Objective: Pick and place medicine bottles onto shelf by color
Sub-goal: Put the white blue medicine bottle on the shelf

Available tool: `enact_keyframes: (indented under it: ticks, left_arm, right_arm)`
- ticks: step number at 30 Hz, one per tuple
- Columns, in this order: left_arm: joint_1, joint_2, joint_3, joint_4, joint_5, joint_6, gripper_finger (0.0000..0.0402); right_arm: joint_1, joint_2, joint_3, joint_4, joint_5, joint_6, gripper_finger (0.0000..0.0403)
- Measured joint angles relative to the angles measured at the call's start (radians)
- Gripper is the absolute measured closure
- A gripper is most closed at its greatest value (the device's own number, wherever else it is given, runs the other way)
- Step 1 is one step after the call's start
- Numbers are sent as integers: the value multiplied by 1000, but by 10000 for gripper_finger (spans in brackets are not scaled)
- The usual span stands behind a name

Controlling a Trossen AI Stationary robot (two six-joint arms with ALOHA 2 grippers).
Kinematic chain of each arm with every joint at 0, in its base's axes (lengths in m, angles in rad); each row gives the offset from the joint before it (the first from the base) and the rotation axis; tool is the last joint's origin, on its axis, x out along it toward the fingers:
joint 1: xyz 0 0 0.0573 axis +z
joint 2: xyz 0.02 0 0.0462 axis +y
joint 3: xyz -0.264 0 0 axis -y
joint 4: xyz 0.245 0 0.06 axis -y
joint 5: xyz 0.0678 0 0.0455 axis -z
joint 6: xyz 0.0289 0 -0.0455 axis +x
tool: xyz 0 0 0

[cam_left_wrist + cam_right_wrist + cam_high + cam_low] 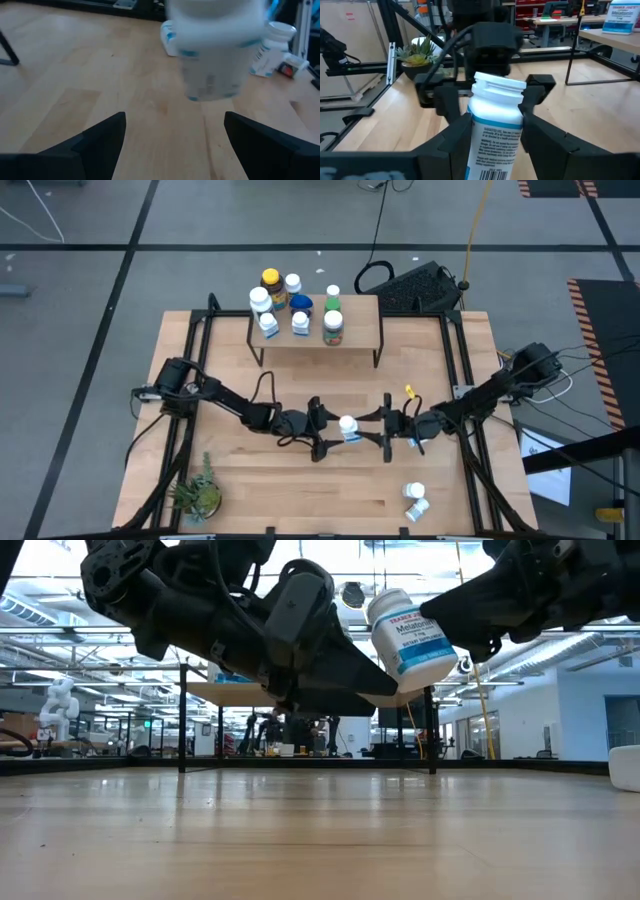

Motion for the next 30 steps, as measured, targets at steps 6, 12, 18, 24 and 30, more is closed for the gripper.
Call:
enact_keyframes:
  ticks: [6,12,18,24,30]
  left_arm:
    - [-5,0,0,6,-3,41,62]
    - [16,0,0,16,-98,-62,62]
    - [20,0,0,16,-59,-74,62]
    - [14,0,0,81,-72,-169,62]
    - [4,0,0,104,-50,-172,62]
  right_arm:
    - [0,0,0,-1,-1,0,239]
    - [0,0,0,-6,-1,0,239]
    - [2,0,0,-6,-3,-7,239]
    - [2,-2,0,55,-3,7,239]
    - [11,-1,0,87,-11,22,239]
